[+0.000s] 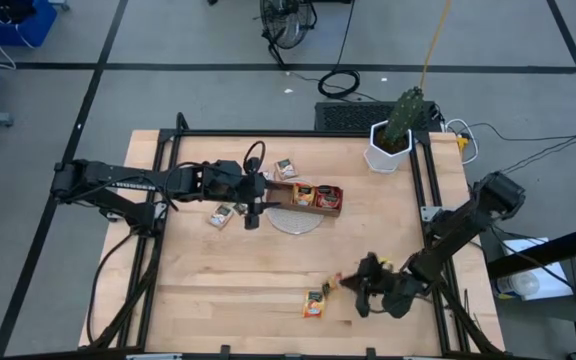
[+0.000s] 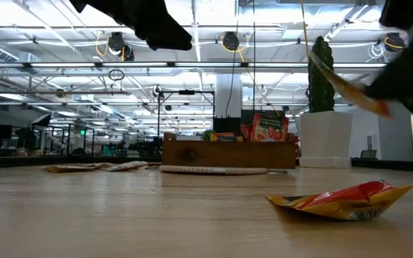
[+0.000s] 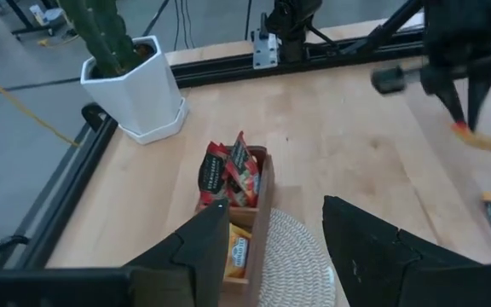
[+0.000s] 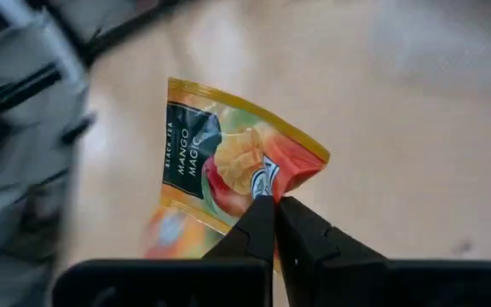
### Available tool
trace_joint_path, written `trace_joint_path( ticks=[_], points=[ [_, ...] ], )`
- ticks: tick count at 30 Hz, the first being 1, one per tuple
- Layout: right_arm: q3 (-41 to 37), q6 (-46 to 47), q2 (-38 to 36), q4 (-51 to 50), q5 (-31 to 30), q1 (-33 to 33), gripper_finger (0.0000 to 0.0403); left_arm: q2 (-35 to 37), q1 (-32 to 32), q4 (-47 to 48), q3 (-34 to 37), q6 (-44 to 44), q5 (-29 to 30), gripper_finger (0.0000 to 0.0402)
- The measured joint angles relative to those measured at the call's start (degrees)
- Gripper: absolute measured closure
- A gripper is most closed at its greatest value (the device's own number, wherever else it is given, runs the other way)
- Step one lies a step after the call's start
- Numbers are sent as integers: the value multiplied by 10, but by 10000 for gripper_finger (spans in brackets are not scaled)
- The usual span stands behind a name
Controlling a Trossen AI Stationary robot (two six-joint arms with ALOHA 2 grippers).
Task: Pick & Place Tea
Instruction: Put the orange tea bag into the middle section of the wood organizer
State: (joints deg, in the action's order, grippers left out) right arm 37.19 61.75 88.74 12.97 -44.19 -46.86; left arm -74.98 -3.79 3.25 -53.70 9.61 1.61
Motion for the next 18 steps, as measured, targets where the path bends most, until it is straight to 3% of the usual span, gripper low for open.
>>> trace_joint_path(
  ticks=[6, 9, 12, 18],
  points=[
    [0, -271, -33, 45, -346, 24, 402, 0, 0, -6, 0, -26, 0, 211],
    [-1, -336, -23, 75, -445, 77, 402, -5, 0, -47, 0, -38, 0, 210],
    [-1, -342, -21, 80, -454, 148, 402, -30, 0, -111, -1, -64, 0, 210],
    [-1, -415, -21, 121, -360, 263, 403, -102, 0, -250, -1, -79, 0, 210]
  ],
)
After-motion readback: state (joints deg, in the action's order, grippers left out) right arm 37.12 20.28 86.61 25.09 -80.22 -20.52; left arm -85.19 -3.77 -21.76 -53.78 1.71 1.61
